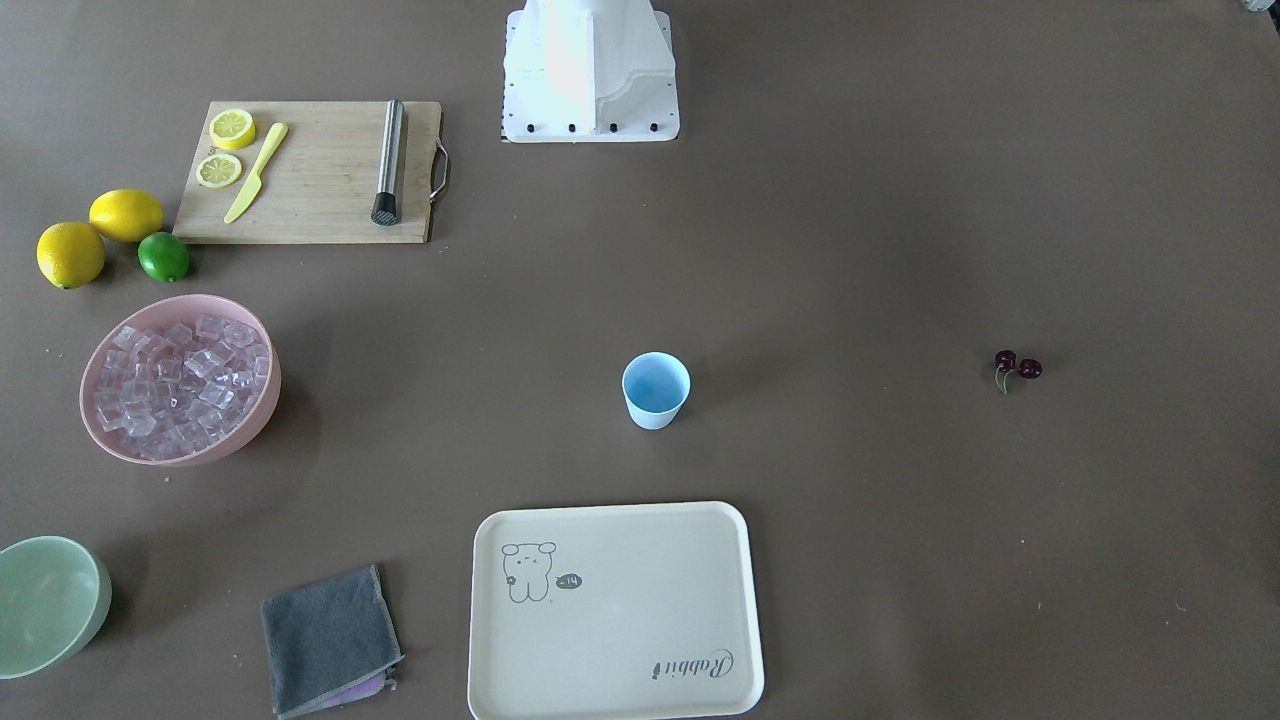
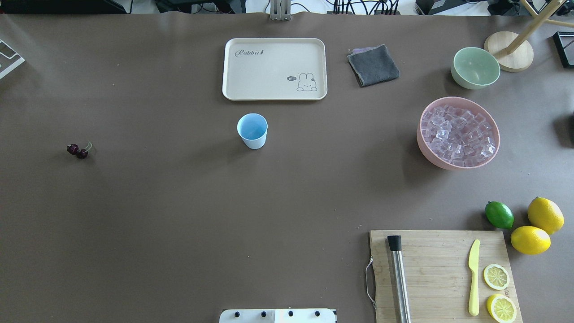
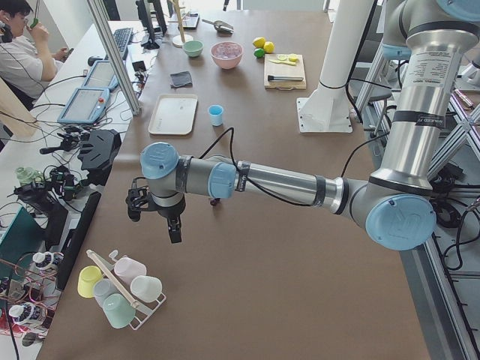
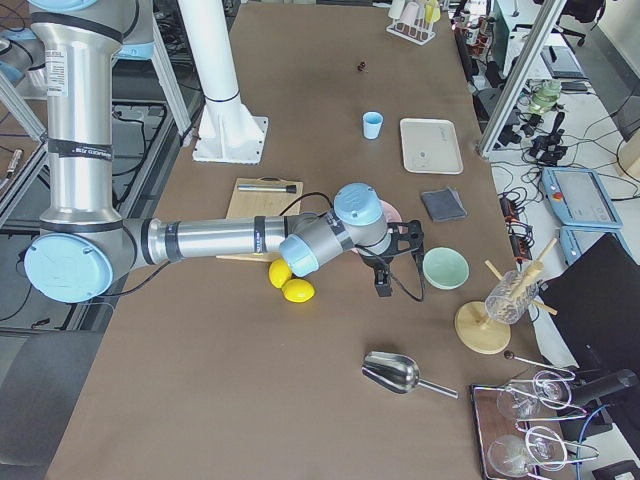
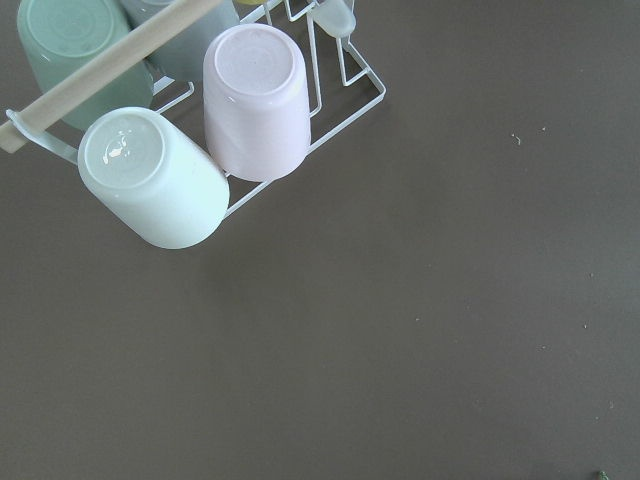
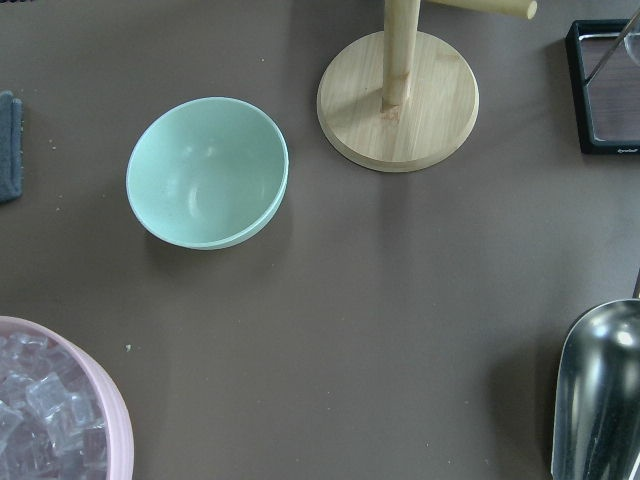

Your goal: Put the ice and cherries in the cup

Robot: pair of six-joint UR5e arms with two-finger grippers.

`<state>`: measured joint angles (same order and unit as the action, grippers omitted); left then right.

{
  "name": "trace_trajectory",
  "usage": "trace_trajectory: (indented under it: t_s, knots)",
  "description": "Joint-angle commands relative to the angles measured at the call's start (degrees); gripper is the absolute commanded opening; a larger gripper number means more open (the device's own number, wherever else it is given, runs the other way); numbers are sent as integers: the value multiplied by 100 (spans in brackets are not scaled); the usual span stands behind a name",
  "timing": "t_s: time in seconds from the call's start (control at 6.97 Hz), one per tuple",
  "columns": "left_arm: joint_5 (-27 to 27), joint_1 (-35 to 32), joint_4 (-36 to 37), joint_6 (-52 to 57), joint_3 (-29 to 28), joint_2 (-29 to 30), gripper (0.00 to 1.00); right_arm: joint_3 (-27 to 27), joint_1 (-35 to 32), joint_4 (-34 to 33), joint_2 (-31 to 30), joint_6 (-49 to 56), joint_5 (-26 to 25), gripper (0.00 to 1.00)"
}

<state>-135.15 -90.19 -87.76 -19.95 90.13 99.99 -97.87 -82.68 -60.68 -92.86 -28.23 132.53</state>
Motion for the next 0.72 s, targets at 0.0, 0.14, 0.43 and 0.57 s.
trace_trajectory:
  t_s: [0.0, 0.14, 0.43, 0.57]
  knots:
    - [-46, -8, -4, -9, 39, 3, 98, -30, -20, 13, 23, -16, 62, 100]
    - [-55, -8, -39, -9, 40, 81, 98, -4, -12, 21, 31, -16, 54, 100]
    - [-29, -17, -695, 0, -12, 65, 98, -30, -20, 39, 32, -16, 62, 100]
    - [-3, -43, -760, -9, -39, 21, 98, -21, -20, 39, 40, -16, 54, 100]
